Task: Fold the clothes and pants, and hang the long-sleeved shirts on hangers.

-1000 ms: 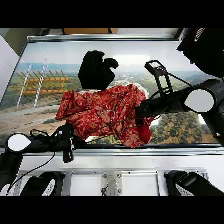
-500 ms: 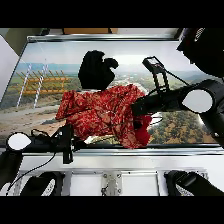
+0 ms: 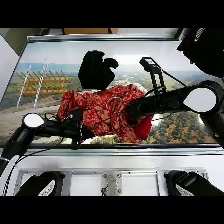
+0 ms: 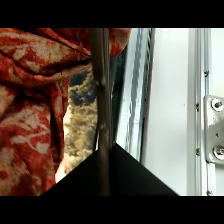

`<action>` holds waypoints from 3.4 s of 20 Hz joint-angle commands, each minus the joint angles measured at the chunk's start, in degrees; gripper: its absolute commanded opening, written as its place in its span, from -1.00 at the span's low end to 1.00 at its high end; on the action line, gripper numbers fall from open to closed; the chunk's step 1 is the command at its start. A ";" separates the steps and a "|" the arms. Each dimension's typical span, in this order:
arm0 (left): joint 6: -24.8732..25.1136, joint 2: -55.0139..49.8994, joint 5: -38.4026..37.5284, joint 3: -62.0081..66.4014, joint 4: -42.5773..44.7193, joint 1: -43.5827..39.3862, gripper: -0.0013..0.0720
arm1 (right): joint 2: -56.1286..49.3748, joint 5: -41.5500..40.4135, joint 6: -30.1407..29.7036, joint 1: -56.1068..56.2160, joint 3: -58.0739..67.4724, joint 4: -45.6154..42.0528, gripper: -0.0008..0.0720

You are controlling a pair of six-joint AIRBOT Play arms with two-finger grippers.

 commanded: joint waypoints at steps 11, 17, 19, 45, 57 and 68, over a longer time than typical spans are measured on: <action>-0.52 -5.09 1.07 3.54 4.55 3.28 -0.94 | 5.05 1.79 6.49 -0.11 0.11 -9.53 -0.96; -0.85 -5.07 2.60 3.56 3.15 2.43 -0.94 | 4.48 3.50 7.96 -0.07 0.46 -7.69 -0.96; -0.76 -5.09 2.75 3.56 3.13 0.85 -0.94 | 3.72 2.91 7.96 0.09 0.46 -7.41 -0.96; -0.85 -5.07 6.08 3.56 3.17 -4.22 -0.93 | 2.36 9.77 -31.78 -30.93 0.52 28.61 0.90; -0.85 -5.09 6.08 3.56 3.15 -4.22 -0.93 | -10.38 34.64 -86.29 -59.28 -9.70 40.19 0.90; -0.85 -5.09 6.34 3.56 3.17 -4.22 -0.93 | -25.86 34.80 -109.33 -60.61 -16.59 40.46 0.90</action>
